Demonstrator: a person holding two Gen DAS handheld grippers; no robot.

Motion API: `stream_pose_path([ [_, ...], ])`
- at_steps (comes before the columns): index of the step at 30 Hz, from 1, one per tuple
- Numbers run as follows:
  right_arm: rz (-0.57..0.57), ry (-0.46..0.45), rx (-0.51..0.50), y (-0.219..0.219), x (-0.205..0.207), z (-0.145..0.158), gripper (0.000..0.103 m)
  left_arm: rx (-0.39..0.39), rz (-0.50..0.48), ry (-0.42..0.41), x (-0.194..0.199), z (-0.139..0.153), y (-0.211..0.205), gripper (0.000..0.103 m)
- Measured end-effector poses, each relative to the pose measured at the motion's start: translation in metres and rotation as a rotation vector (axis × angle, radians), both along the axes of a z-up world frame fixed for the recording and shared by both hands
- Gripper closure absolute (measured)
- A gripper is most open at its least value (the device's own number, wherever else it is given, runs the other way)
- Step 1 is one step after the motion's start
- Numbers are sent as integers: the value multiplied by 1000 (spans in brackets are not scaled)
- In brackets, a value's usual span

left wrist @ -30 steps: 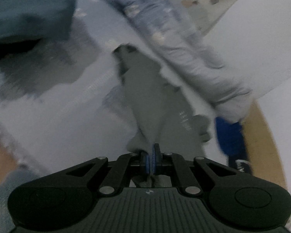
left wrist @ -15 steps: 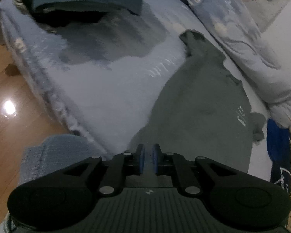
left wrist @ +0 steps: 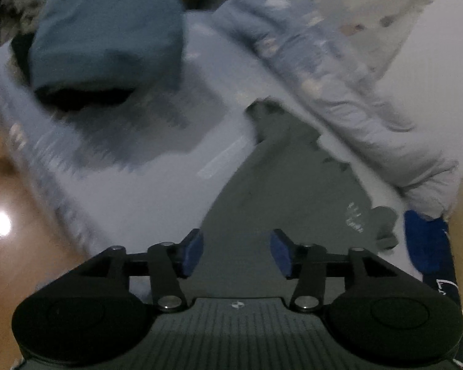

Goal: Fold clothes
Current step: 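Lay the T-shirt flat on the bed and open both grippers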

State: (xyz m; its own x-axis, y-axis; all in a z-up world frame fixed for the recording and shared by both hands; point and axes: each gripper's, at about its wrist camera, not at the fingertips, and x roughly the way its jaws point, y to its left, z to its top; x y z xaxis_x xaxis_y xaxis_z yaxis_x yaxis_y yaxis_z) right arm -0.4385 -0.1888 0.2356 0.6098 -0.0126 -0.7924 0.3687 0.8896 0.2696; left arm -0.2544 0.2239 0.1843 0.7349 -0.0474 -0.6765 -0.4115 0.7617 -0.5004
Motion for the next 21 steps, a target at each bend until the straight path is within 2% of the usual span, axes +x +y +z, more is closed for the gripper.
stream_pose_path([
  [3, -42, -55, -4, -18, 0, 12, 36, 43, -52, -68, 16, 10, -16, 36],
  [7, -93, -124, -10, -35, 14, 15, 22, 53, -127, -147, 42, 17, -42, 22],
  [14, -114, -248, 45, -59, 71, -1, 16, 93, -273, -210, 96, 13, -96, 14],
  [21, -131, -339, 87, -74, 141, -30, 10, 85, -370, -218, 162, -26, -139, 11],
])
